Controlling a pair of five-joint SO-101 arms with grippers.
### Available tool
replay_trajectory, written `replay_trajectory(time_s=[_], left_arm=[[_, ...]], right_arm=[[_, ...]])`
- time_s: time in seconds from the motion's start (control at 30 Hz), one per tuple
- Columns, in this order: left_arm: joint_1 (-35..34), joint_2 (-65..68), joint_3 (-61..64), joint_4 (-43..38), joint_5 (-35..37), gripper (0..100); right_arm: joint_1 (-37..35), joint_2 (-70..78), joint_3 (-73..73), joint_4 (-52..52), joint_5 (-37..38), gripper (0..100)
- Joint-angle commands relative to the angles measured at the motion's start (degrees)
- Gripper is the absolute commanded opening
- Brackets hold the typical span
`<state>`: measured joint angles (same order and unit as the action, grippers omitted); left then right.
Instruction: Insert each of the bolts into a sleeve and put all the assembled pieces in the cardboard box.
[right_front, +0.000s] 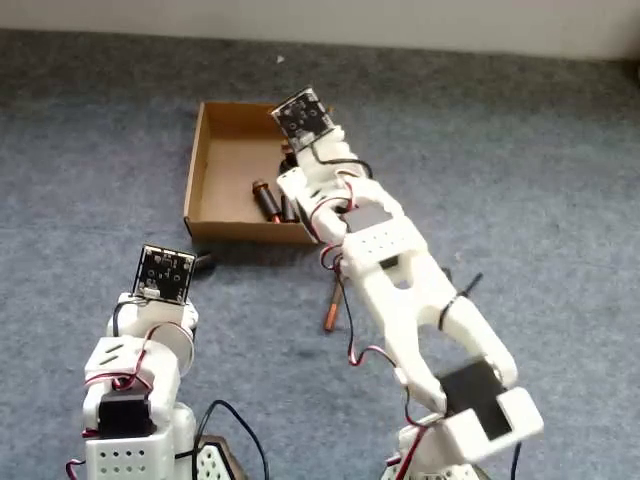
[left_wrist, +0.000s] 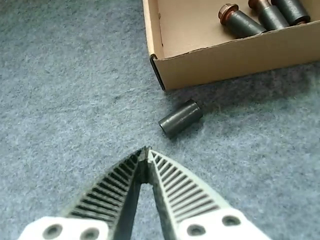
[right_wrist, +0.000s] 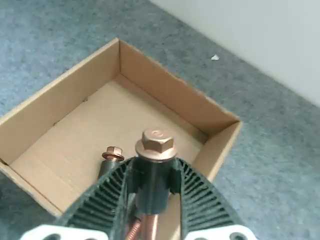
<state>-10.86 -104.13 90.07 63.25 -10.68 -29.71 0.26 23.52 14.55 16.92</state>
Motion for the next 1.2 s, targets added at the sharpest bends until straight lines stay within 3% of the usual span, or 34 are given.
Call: replay_trajectory(time_s=[0.0,0.33,0.53,0.73,1.0,1.17], left_arm=[[-0.57,-0.22,-0.31,-0.26,-0.79,1],[-1.45,-0.31,-0.84,-0.18,-0.79,1],[-8.40,-0.40,-3.03,-0.09,-0.44,1],[-17.89,-0.40,-5.76,-0.26,0.26,1],[-28.18,-0.40,-5.41,-4.66,11.52,1],[-29.14,-0.40,-5.41,-4.84,12.66,1]], right_arm=[[-0.57,3.82,-4.97,-4.53,0.09,2.9],[-0.66,11.82,-5.76,-4.88,0.09,12.4],[-0.57,11.47,-5.67,-4.35,0.09,12.4],[-4.00,1.36,-5.67,10.07,-0.35,12.4],[-12.44,-6.02,-5.93,20.18,-18.11,12.4],[-16.75,-3.91,-6.02,20.35,-30.07,12.4]])
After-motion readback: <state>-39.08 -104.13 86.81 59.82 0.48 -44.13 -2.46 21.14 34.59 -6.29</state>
